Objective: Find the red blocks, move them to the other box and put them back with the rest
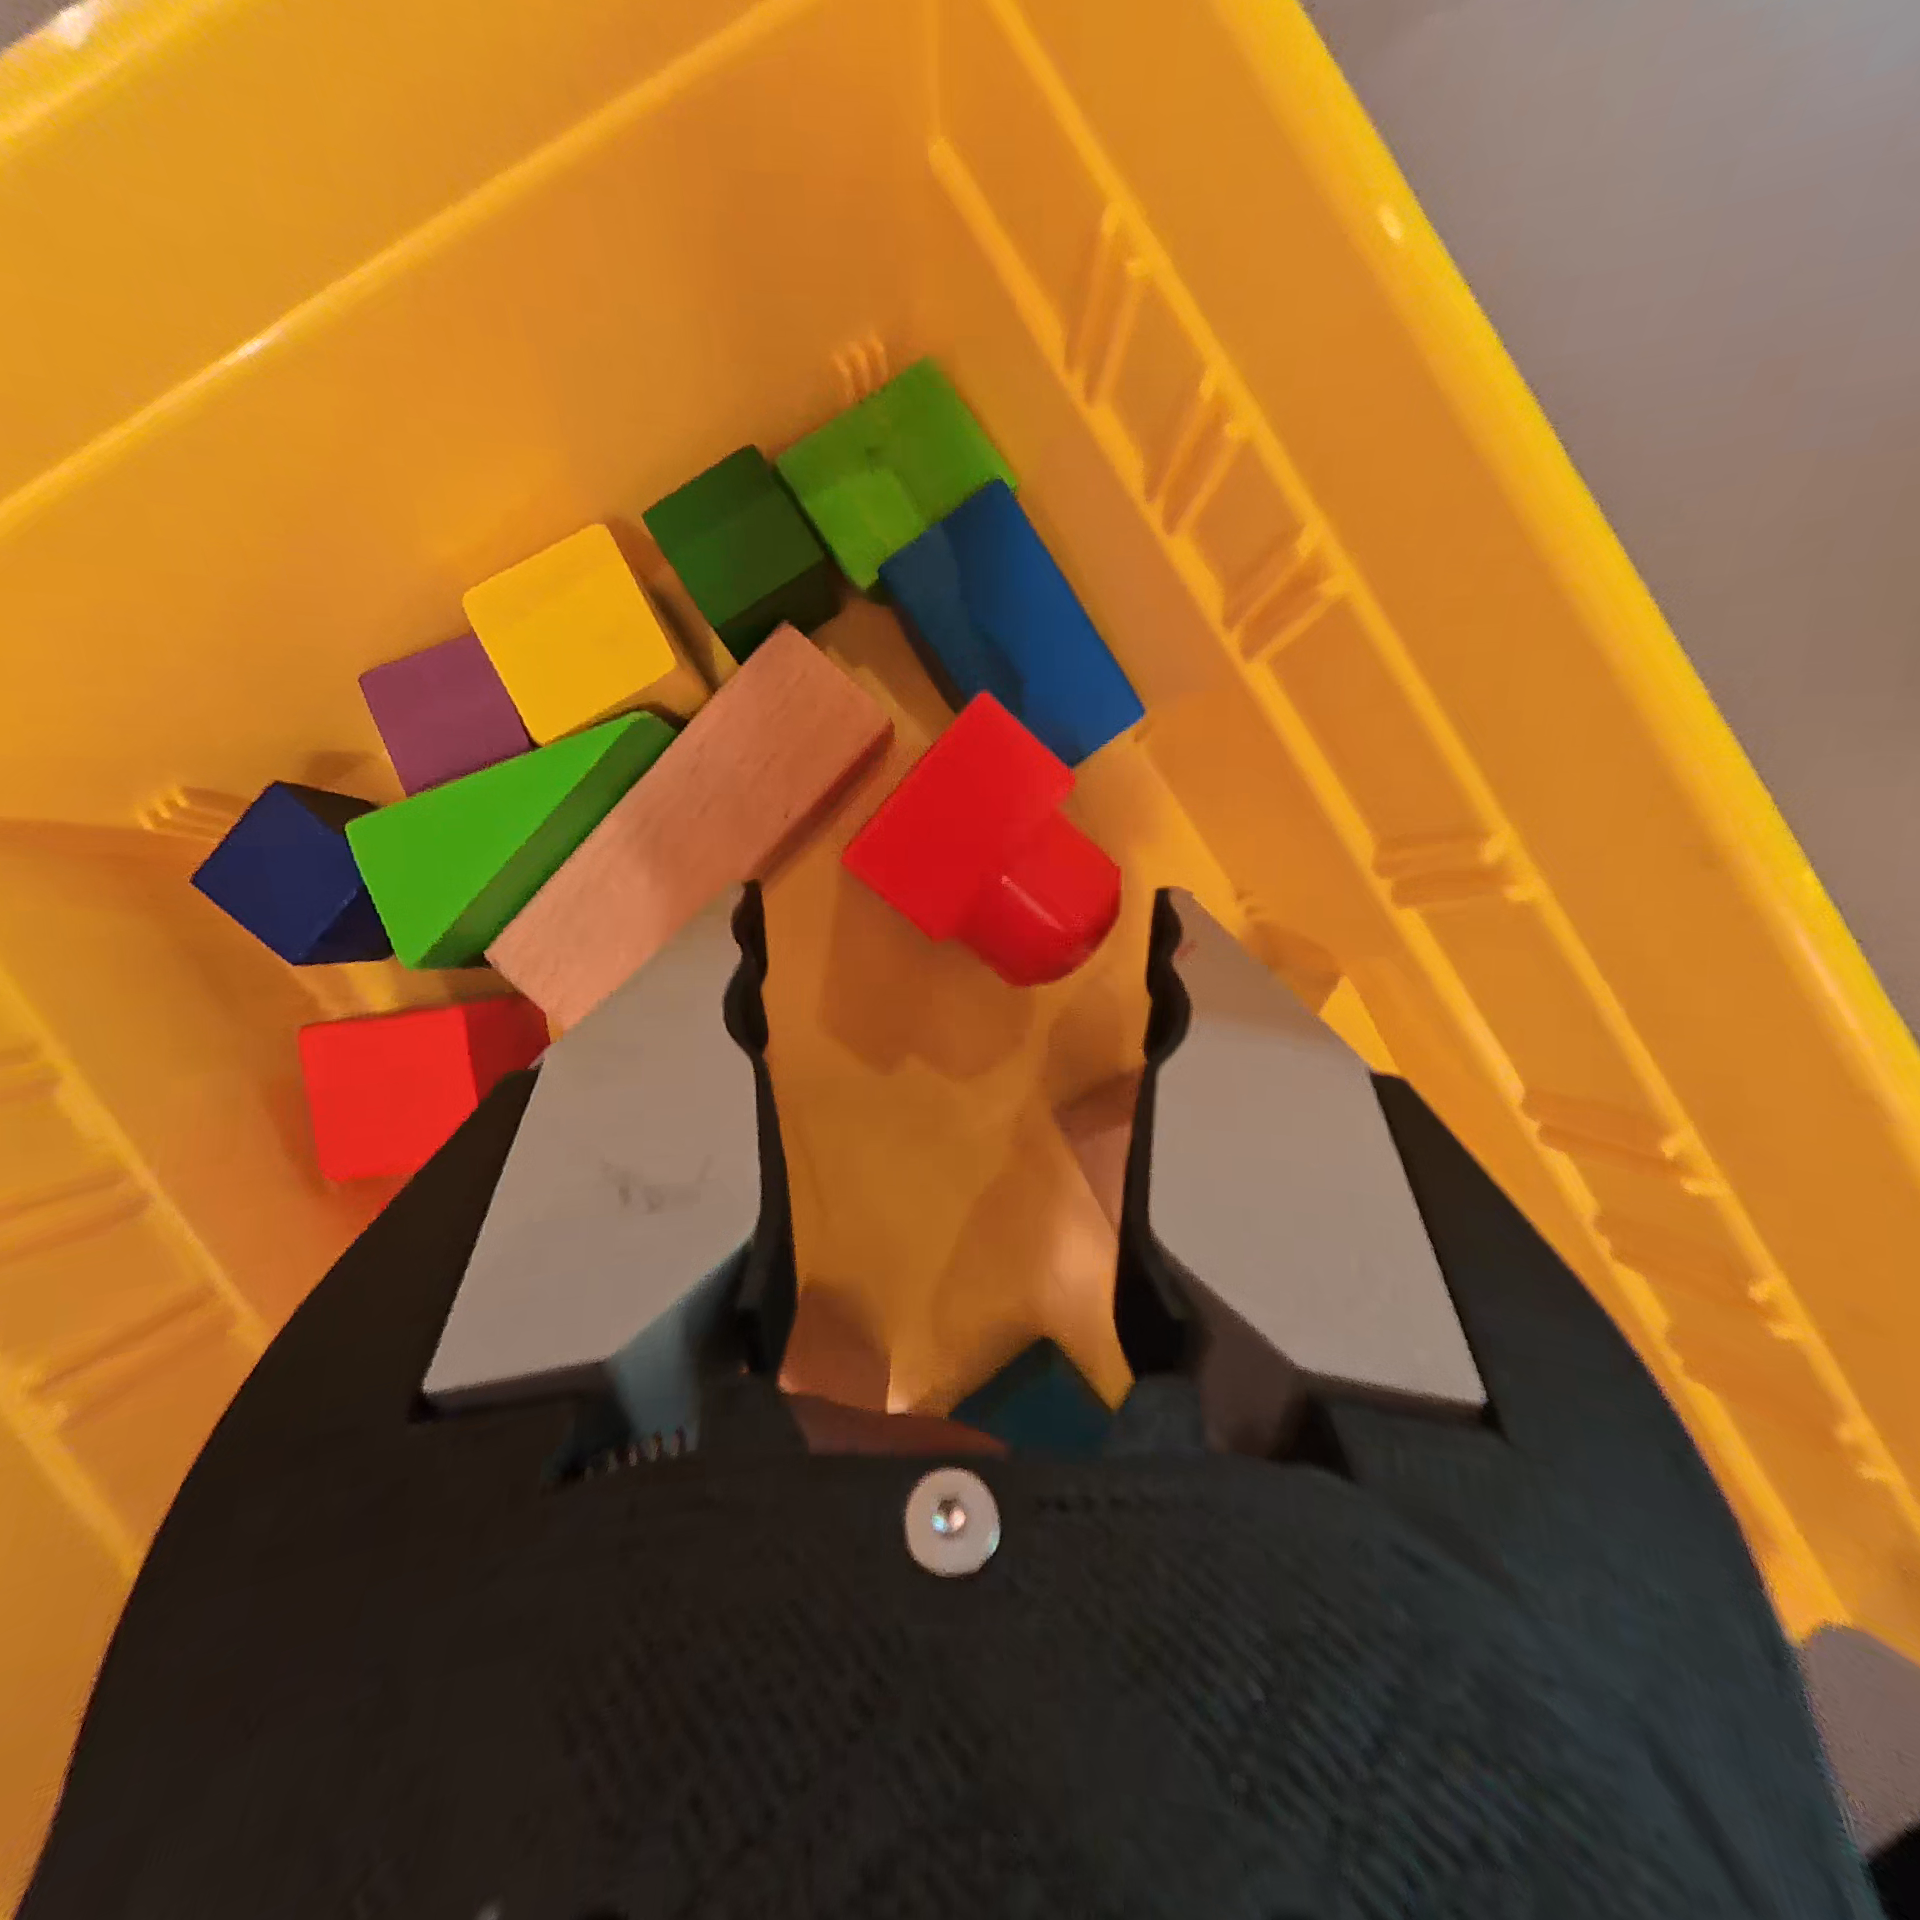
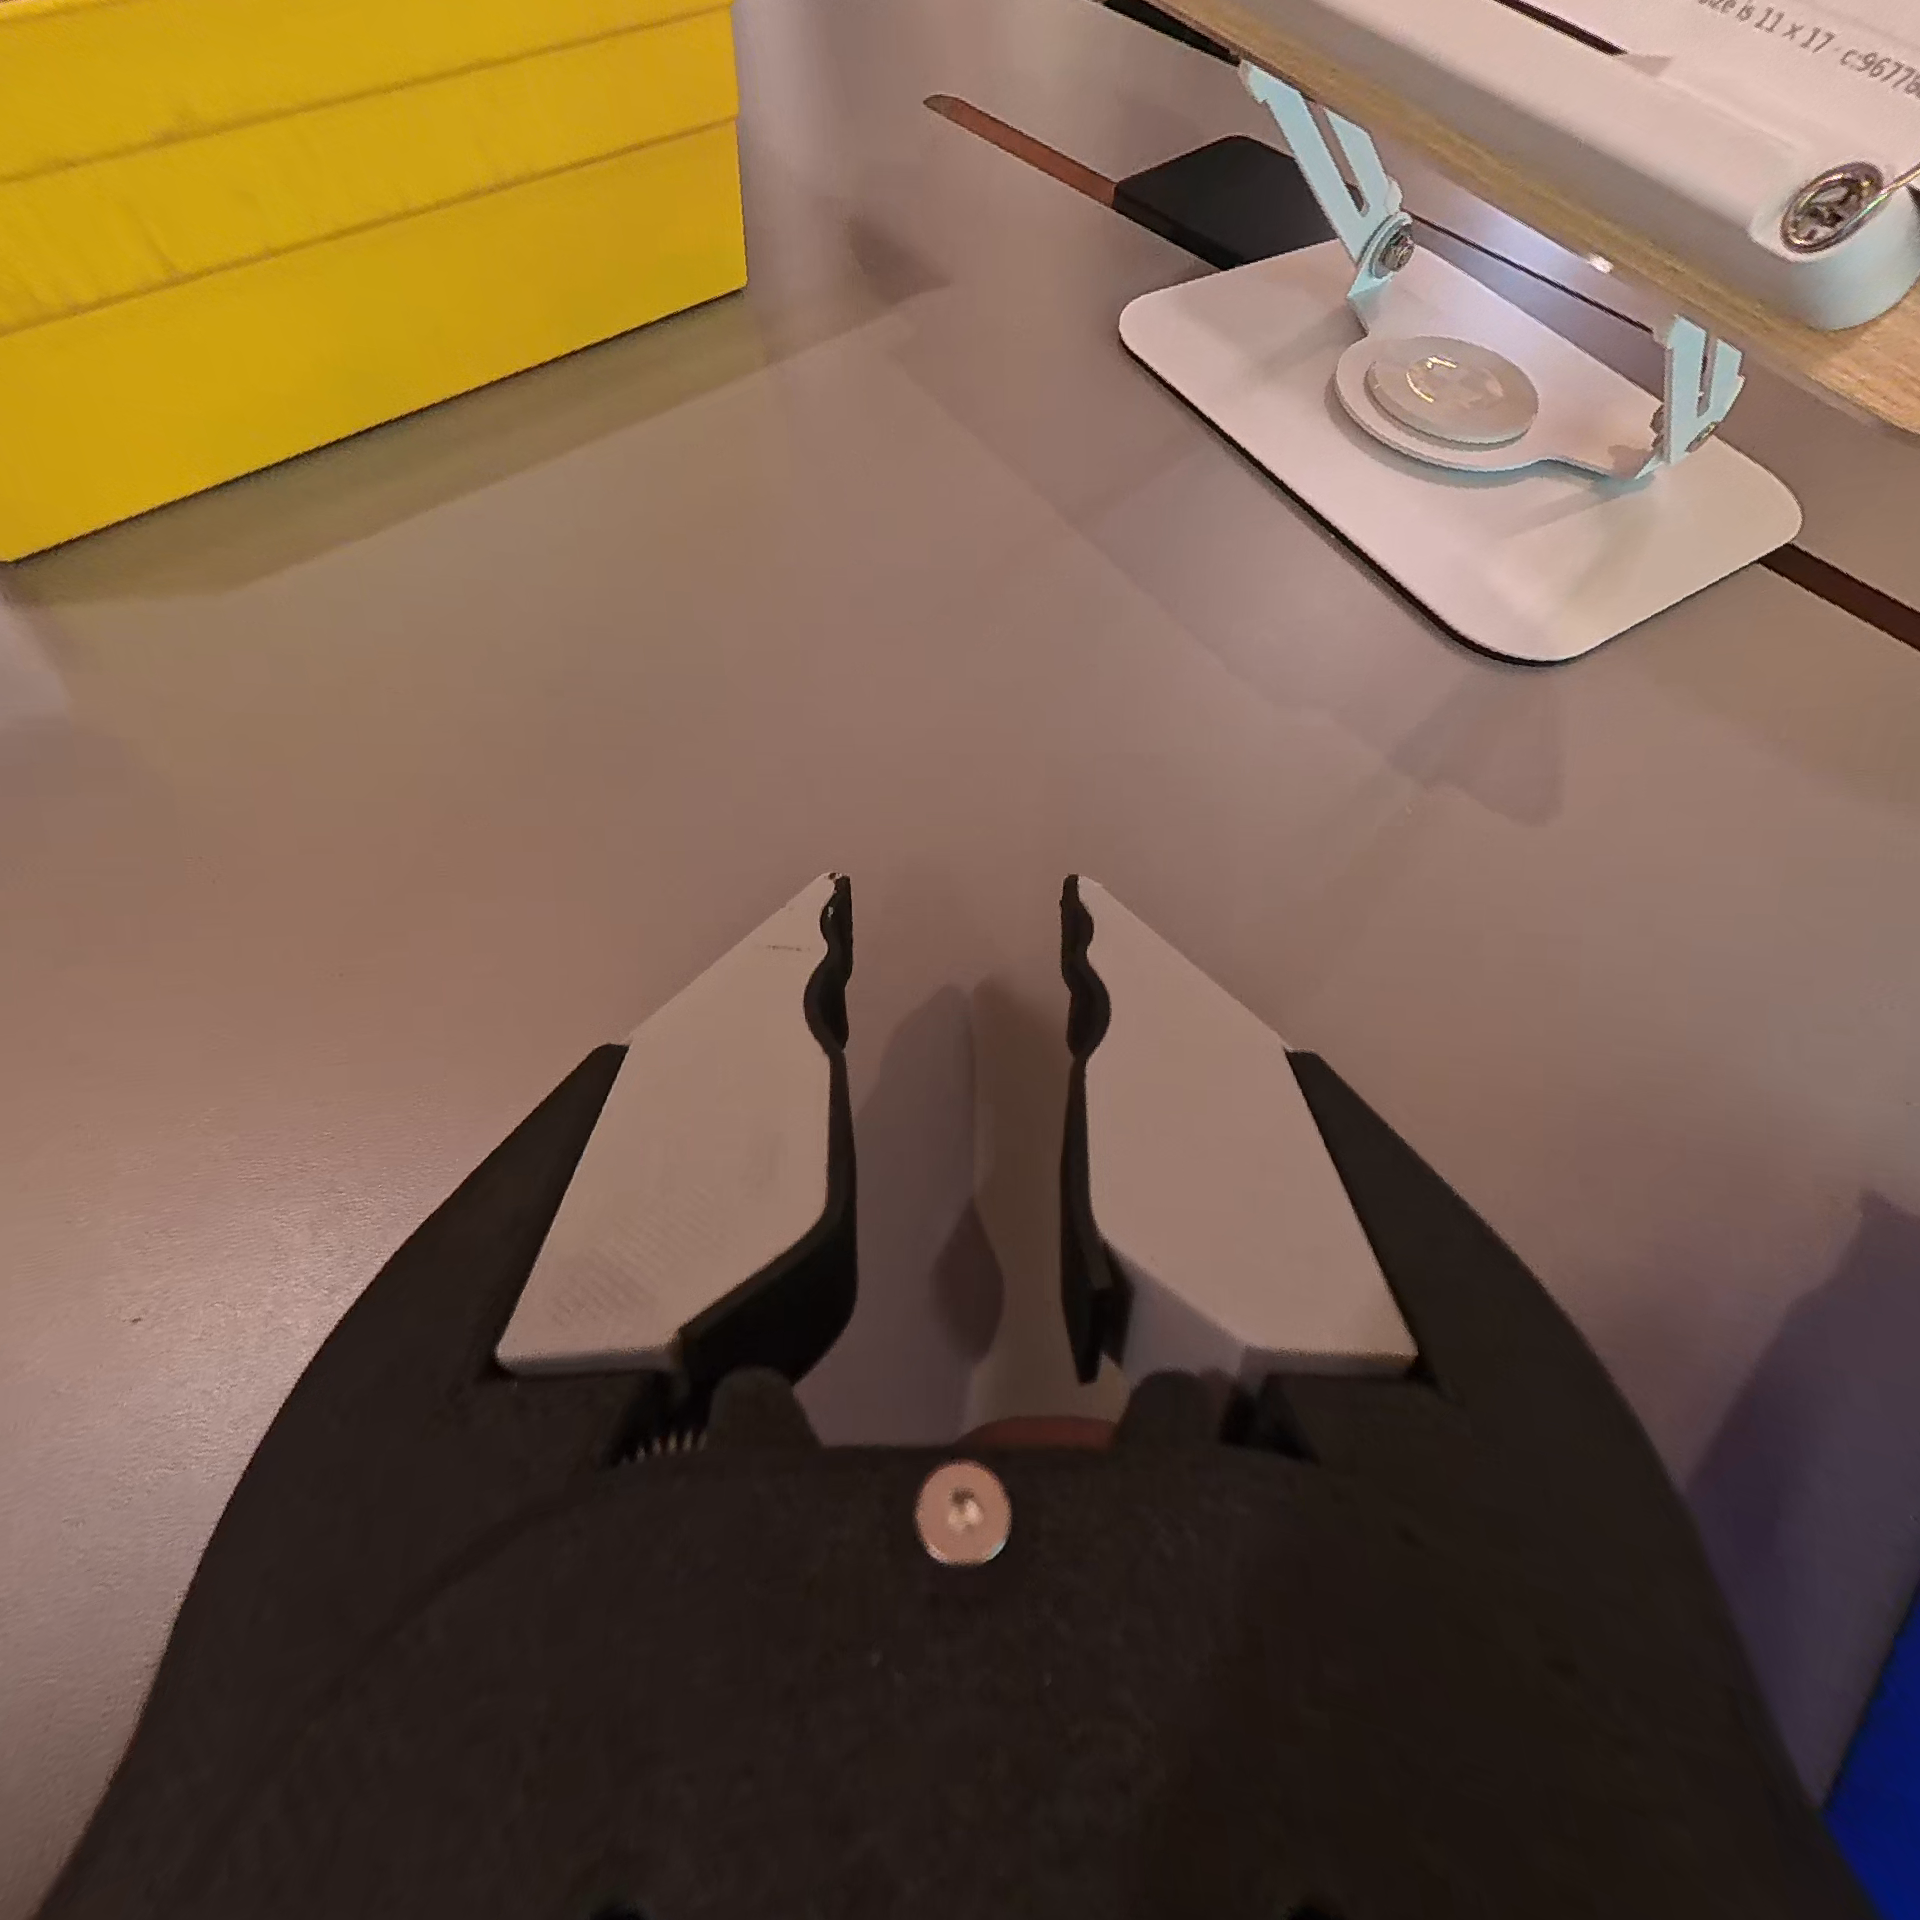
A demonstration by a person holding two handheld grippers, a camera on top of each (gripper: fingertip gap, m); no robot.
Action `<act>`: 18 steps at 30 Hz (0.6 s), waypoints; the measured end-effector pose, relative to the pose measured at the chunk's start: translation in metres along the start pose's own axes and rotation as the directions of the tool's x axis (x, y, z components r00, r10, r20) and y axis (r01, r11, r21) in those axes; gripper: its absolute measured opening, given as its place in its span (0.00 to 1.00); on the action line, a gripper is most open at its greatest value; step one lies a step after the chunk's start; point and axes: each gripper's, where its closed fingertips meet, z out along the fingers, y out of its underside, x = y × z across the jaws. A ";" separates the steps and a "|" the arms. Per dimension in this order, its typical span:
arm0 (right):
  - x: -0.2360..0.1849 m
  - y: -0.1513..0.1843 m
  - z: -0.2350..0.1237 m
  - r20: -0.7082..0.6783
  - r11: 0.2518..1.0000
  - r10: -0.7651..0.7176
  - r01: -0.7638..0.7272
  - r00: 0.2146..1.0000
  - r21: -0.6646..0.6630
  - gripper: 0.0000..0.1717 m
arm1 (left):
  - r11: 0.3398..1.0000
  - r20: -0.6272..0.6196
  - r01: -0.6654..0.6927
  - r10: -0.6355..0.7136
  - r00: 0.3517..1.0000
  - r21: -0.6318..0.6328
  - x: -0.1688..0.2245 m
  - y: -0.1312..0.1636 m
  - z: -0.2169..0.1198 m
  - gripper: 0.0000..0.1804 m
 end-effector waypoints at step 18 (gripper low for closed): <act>-0.031 -0.026 -0.013 0.112 0.989 -0.075 0.060 0.991 0.132 0.25 | 0.846 -0.134 -0.068 0.163 0.978 0.529 0.097 -0.101 -0.119 0.28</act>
